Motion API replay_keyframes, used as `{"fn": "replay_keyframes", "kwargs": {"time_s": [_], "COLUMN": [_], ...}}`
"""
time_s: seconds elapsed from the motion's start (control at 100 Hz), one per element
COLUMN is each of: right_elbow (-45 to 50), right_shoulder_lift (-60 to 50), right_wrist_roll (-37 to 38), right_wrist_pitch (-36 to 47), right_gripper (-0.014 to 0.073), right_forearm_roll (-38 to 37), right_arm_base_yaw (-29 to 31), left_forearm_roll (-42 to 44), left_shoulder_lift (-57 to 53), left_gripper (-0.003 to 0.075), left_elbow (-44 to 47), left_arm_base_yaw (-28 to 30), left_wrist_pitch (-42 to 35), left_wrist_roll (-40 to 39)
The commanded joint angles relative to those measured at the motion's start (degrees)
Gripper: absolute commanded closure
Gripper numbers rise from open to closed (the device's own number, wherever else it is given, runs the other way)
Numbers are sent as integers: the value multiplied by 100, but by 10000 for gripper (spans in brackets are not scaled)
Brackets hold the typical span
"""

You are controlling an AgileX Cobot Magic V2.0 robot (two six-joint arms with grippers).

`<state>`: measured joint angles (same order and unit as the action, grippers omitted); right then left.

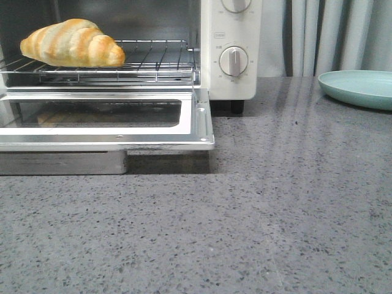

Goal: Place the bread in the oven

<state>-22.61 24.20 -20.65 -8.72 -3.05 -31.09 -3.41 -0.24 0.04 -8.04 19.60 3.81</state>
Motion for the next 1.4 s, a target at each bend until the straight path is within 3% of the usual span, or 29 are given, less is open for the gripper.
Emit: {"fn": "replay_keyframes", "kwargs": {"time_s": [0.0, 0.15, 0.37, 0.53, 0.68, 0.95, 1.39], "right_elbow": [323, 1254, 2178, 2387, 2387, 2387, 2387], "right_shoulder_lift": [26, 15, -481, -1305, -2027, -2577, -2577], "right_wrist_roll": [-29, -29, 513, 527, 944, 1432, 1508], "right_wrist_pitch": [1558, 2696, 2673, 2152, 934, -539, -881], "right_gripper": [642, 642, 643, 642, 643, 642, 642], "right_forearm_roll": [22, 81, 81, 81, 56, -56, -66], "right_arm_base_yaw": [343, 990, 1750, 2243, 2692, 2912, 2912], "left_forearm_roll": [-67, -67, -67, -67, -67, -67, -67], "left_shoulder_lift": [-166, -166, -166, -166, -166, -166, -166], "left_gripper": [741, 741, 741, 741, 741, 741, 741], "left_elbow": [127, 127, 127, 127, 127, 127, 127], "left_arm_base_yaw": [18, 18, 18, 18, 18, 18, 18], "left_wrist_pitch": [-260, -260, -260, -260, -260, -260, -260], "left_wrist_roll": [-71, -71, -71, -71, -71, -71, -71]}}
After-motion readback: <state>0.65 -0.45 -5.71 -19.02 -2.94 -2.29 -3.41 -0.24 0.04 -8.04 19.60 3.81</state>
